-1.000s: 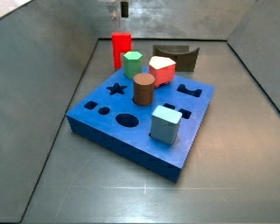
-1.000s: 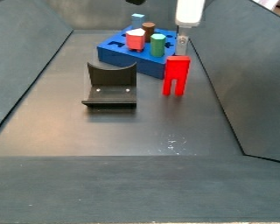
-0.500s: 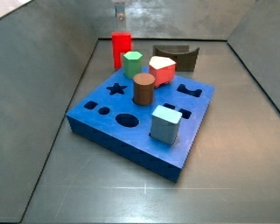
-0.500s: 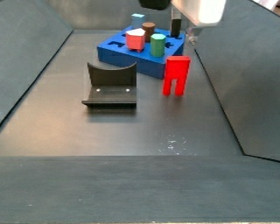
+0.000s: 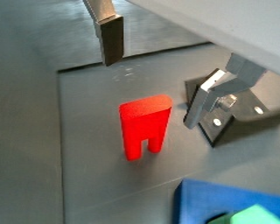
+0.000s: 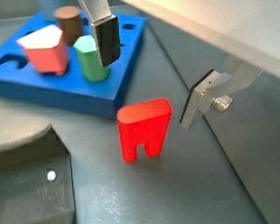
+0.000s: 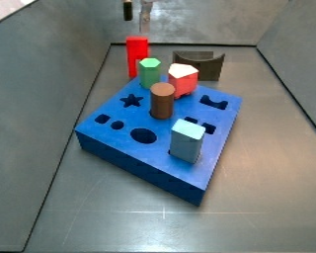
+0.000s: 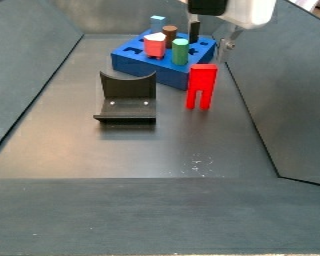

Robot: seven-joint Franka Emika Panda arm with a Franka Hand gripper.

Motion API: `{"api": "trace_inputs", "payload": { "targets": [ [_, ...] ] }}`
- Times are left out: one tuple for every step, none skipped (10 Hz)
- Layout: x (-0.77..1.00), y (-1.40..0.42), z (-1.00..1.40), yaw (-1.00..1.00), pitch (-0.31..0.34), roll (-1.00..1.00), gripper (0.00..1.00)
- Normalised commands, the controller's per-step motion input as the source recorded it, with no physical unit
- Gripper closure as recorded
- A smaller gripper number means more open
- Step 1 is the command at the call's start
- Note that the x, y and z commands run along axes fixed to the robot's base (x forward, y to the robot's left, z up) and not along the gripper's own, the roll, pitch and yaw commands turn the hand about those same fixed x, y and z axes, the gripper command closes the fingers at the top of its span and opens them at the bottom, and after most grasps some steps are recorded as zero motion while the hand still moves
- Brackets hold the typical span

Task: Pick up the square-circle object. Move up. Rotate the square-circle object. Move to above the board. Insert the square-circle object.
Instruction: Rotate the square-circle object.

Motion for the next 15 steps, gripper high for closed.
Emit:
{"api": "trace_inputs", "payload": {
  "targets": [
    [0.02, 0.0, -0.02, 1.0, 0.011, 0.0, 0.0],
    [0.02, 0.0, -0.02, 1.0, 0.012, 0.0, 0.0],
    [0.02, 0.0, -0.02, 1.0, 0.013, 0.0, 0.0],
    [0.02, 0.0, -0.02, 1.0, 0.015, 0.0, 0.0],
    [0.02, 0.0, -0.02, 1.0, 0.016, 0.0, 0.0],
    [0.02, 0.0, -0.02, 1.0, 0.017, 0.0, 0.0],
    [0.02, 0.0, -0.02, 1.0, 0.019, 0.0, 0.0],
    [0.02, 0.0, -0.02, 1.0, 0.022, 0.0, 0.0],
    [0.02, 0.0, -0.02, 1.0, 0.025, 0.0, 0.0],
    [0.02, 0.0, -0.02, 1.0, 0.027, 0.0, 0.0],
    [0.02, 0.0, -0.02, 1.0, 0.033, 0.0, 0.0],
    [0.02, 0.0, -0.02, 1.0, 0.039, 0.0, 0.0],
    [0.02, 0.0, -0.02, 0.83, 0.046, -0.01, 0.0],
    [0.02, 0.0, -0.02, 0.68, 0.045, -0.01, 0.0],
    [0.02, 0.0, -0.02, 0.4, 0.044, 0.0, 0.0]
  ]
}}
